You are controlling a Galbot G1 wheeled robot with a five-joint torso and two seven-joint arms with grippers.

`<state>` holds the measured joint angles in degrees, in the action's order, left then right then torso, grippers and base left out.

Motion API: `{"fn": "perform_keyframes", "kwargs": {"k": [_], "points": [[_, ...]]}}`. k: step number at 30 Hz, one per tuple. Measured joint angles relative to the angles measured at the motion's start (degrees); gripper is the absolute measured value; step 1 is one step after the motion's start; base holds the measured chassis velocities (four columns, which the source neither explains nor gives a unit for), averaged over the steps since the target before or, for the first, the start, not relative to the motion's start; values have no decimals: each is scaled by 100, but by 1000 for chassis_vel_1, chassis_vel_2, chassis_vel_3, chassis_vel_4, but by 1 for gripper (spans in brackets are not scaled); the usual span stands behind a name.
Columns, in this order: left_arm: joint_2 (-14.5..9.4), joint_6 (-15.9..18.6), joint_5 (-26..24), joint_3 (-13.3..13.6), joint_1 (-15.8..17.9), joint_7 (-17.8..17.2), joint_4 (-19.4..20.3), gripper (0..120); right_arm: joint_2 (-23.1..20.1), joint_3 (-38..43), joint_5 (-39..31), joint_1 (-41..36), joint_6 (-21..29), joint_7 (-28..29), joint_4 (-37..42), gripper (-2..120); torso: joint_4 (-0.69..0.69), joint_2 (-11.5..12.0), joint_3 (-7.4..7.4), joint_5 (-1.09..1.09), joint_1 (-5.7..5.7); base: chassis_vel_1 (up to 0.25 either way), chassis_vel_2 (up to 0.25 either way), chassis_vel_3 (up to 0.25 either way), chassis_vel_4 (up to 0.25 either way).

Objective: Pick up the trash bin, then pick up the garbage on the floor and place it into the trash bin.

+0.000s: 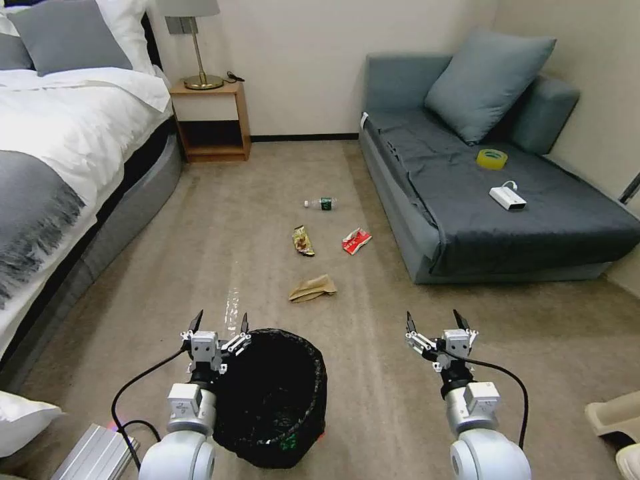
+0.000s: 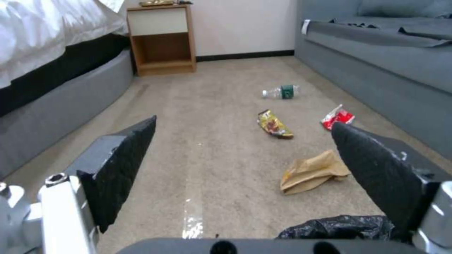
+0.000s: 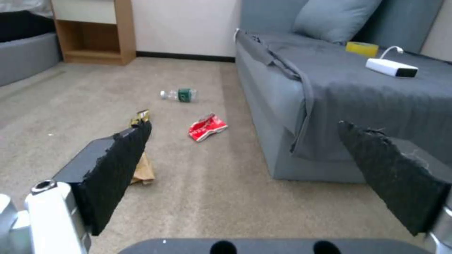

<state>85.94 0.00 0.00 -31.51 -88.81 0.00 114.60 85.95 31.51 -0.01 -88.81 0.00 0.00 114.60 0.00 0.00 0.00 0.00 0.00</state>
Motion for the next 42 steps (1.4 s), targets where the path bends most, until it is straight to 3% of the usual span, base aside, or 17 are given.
{"fn": "perform_keyframes", "kwargs": {"k": [9, 12, 16, 17, 20, 25, 26, 30, 31, 35, 42], "points": [[-26, 8, -38, 2, -5, -86, 25, 100, 2, -19, 19, -29, 15, 48, 37, 100, 0, 0, 0, -1, 0, 0, 0, 0, 0], [-122, 79, -150, 7, -23, -389, 126, 100, 33, -122, 145, -170, 147, 290, 232, 100, 3, 0, 0, 0, 0, 0, 0, 0, 0], [-446, 345, -534, 34, -85, -1415, 487, 100, 86, -357, 192, -580, 200, 709, 744, 100, 0, 0, 0, -4, 0, 0, 0, 0, 0], [-446, 345, -534, 34, -85, -1415, 487, 100, 86, -357, 192, -580, 200, 709, 744, 100, 0, 0, 0, -4, 0, 0, 0, 0, 0], [-662, 798, -742, 67, -136, -1675, 872, 100, 43, -366, 151, -614, 199, 734, 861, 100, 0, 0, 0, 0, 0, 0, 0, 0, 0], [-899, 1499, -1020, 90, -218, -1642, 1132, 100, -38, -362, 68, -600, 212, 742, 914, 100, 0, 0, 0, 0, 0, 0, 0, 0, 0], [-899, 1499, -1020, 90, -218, -1642, 1132, 100, -38, -362, 68, -600, 212, 742, 914, 100, 0, 0, 0, 0, 0, 0, 0, 0, 0], [-1107, 2310, -1817, 159, -320, -1611, 1238, 100, -58, -367, 47, -588, 205, 753, 914, 100, 0, 0, 0, 0, 0, 0, 0, 0, 0], [-1107, 2310, -1817, 159, -320, -1611, 1238, 100, -58, -367, 47, -588, 205, 753, 914, 100, 0, 0, 0, 0, 0, 0, 0, 0, 0], [-1197, 2842, -2328, 245, -308, -1643, 1114, 100, -51, -392, 42, -573, 157, 769, 885, 100, 0, 0, 0, -1, 0, 0, 0, 0, 0], [-1202, 3186, -2621, 293, -285, -1714, 967, 100, -43, -407, 43, -572, 102, 821, 852, 100, 0, 0, 0, 0, 0, 0, 0, 0, 0]]}}
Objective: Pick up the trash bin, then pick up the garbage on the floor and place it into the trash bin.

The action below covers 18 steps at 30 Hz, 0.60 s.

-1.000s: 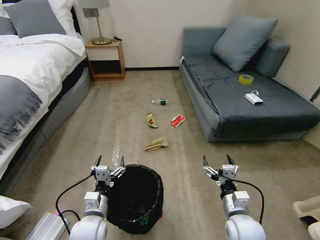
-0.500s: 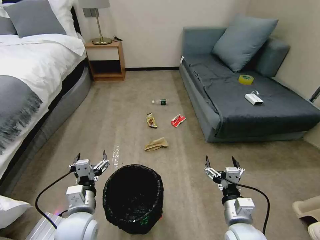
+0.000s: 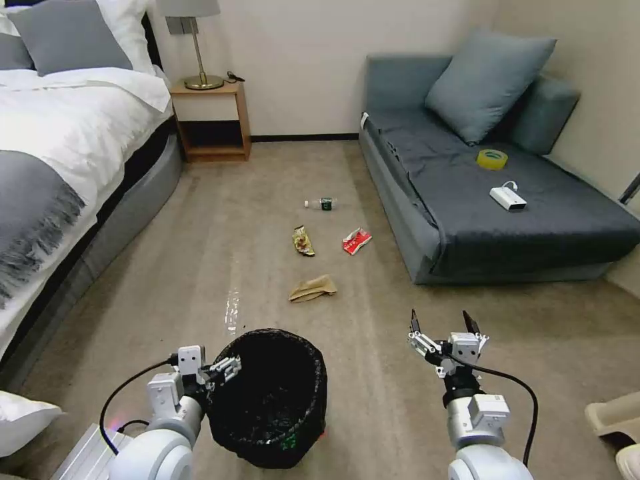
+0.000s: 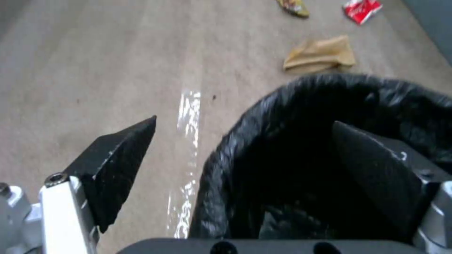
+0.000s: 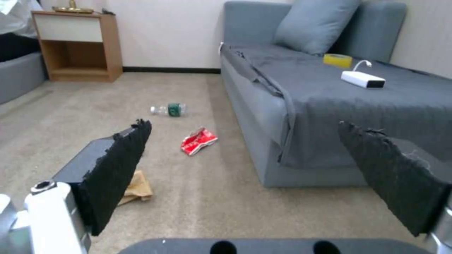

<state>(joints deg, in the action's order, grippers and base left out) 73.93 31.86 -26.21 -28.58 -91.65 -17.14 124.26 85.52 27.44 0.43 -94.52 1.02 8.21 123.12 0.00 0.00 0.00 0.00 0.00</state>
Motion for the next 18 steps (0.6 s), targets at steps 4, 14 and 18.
{"fn": "perform_keyframes", "kwargs": {"k": [4, 14, 18], "points": [[0, 181, -199, 25, 41, -104, -86, 100, -7, 0, 1, 1, -44, 22, -30, 100, 0, 0, 0, 0, 0, 0, 0, 0, 0], [-7, 289, -486, 63, 94, -210, -343, 73, -20, 6, -1, 27, -71, 48, -79, 100, 0, 0, 0, 0, 0, 0, 0, 0, 0], [5, 282, -530, 82, 98, -166, -406, 58, -25, 17, -2, 32, -71, 58, -99, 100, 0, 0, 0, 0, 0, 0, 0, 0, 0]]}}
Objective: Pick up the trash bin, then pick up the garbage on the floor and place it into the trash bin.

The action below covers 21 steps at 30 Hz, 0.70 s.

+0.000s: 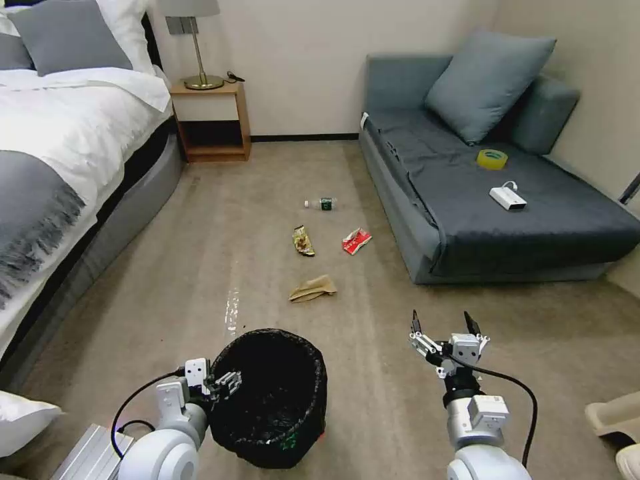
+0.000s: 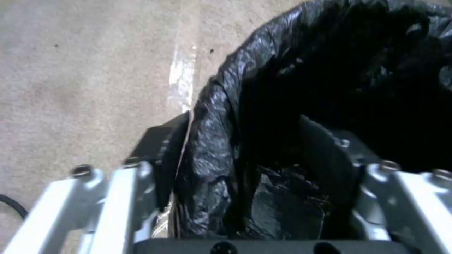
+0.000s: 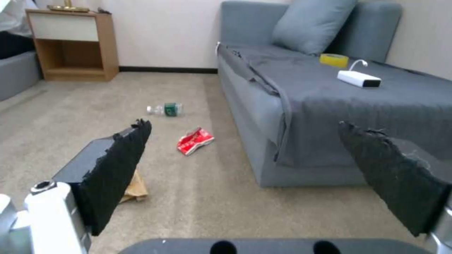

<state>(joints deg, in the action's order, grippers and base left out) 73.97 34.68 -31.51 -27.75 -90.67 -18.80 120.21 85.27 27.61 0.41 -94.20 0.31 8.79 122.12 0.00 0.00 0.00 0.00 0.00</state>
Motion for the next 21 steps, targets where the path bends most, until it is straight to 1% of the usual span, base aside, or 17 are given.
{"fn": "perform_keyframes", "kwargs": {"k": [2, 3, 7, 8, 12, 13, 15, 16, 17, 18, 19, 21], "points": [[2, -13, -11, 1, 2, 36, -23, 49, 2, 2, -3, -2, -5, 1, -7, 100, 0, 0, 0, 0, 0, 0, 0, 0, 0], [2, -13, -11, 1, 2, 36, -23, 49, 2, 2, -3, -2, -5, 1, -7, 100, 0, 0, 0, 0, 0, 0, 0, 0, 0], [0, -23, -62, -3, 12, 75, -40, 31, 21, 8, -4, 3, -27, -7, -23, 100, 1, 0, 0, 0, 0, 0, 0, 0, 0], [0, -23, -62, -3, 12, 75, -40, 31, 21, 8, -4, 3, -27, -7, -23, 100, 1, 0, 0, 0, 0, 0, 0, 0, 0], [10, -49, -49, -25, 25, 87, -41, 13, 28, 14, -3, 12, -30, -7, -34, 100, 0, 0, 0, 0, 0, 0, 0, 0, 0], [10, -49, -49, -25, 25, 87, -41, 13, 28, 14, -3, 12, -30, -7, -34, 100, 0, 0, 0, 0, 0, 0, 0, 0, 0], [21, -157, -10, -41, 17, 136, -43, 5, 30, 15, -3, 12, -30, -6, -36, 100, 0, 0, 0, -1, 0, 0, 0, 0, 0], [25, -219, 27, -59, 12, 158, -43, 5, 30, 16, -3, 12, -30, -5, -37, 100, 0, 0, 0, -3, 0, 0, 0, 0, 0], [25, -303, 71, -86, 2, 161, -39, 5, 31, 16, -2, 12, -30, -5, -37, 100, 0, 0, 0, 1, 0, 0, 0, 0, 0], [25, -303, 71, -86, 2, 161, -39, 5, 31, 16, -2, 12, -30, -5, -37, 100, 0, 0, 0, 1, 0, 0, 0, 0, 0], [30, -380, 112, -97, -8, 179, -35, 5, 32, 14, 0, 10, -30, -5, -40, 100, 0, 0, 0, 1, 0, 0, 0, 0, 0], [39, -545, 211, -120, -31, 244, -3, 5, 34, 9, 11, 3, -30, -5, -42, 100, 0, 0, 0, -2, 0, 0, 0, 0, 0]]}}
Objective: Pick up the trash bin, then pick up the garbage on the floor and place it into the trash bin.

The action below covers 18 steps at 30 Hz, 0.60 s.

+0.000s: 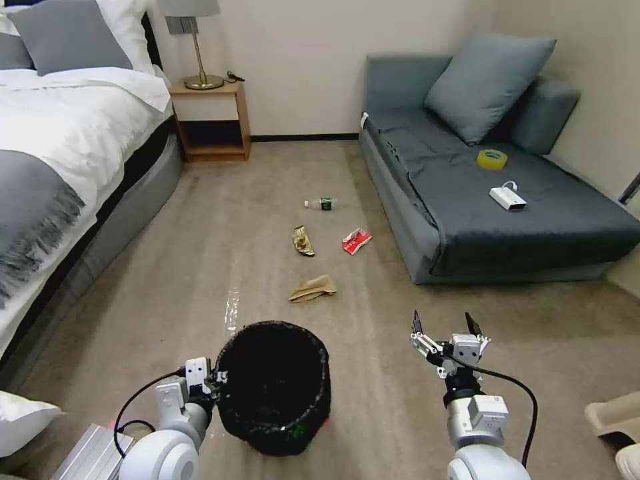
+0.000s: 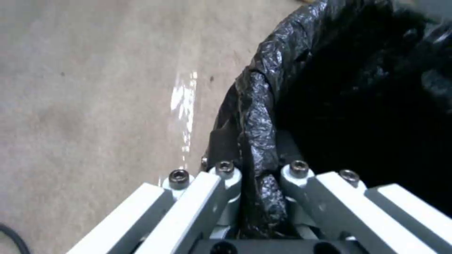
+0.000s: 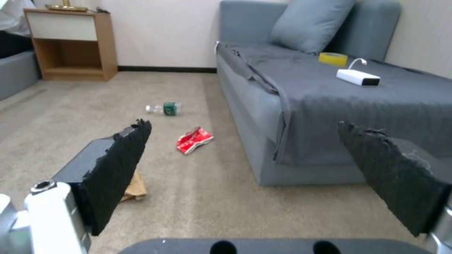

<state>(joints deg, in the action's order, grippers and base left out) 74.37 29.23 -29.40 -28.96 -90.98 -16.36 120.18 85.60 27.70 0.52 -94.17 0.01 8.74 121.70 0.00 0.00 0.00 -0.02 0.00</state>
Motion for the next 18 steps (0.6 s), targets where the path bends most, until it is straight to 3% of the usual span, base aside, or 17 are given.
{"fn": "perform_keyframes", "kwargs": {"k": [6, 9, 18], "points": [[21, -340, 130, -102, -57, 206, 183, 5, 7, -47, 20, -63, 0, -24, 29, 100, 0, 0, 0, 2, 0, 0, 0, 0, 0], [23, -486, 141, -238, -90, 400, 455, 5, -6, -92, 78, -143, 33, -24, 75, 100, 0, 0, 0, 2, 0, 0, 0, 0, 0], [-7, -365, -106, -659, -59, 440, 1014, 5, -7, -193, 125, -251, 7, -40, 139, 100, 0, 0, 0, 2, 0, 0, 0, 0, 0]]}}
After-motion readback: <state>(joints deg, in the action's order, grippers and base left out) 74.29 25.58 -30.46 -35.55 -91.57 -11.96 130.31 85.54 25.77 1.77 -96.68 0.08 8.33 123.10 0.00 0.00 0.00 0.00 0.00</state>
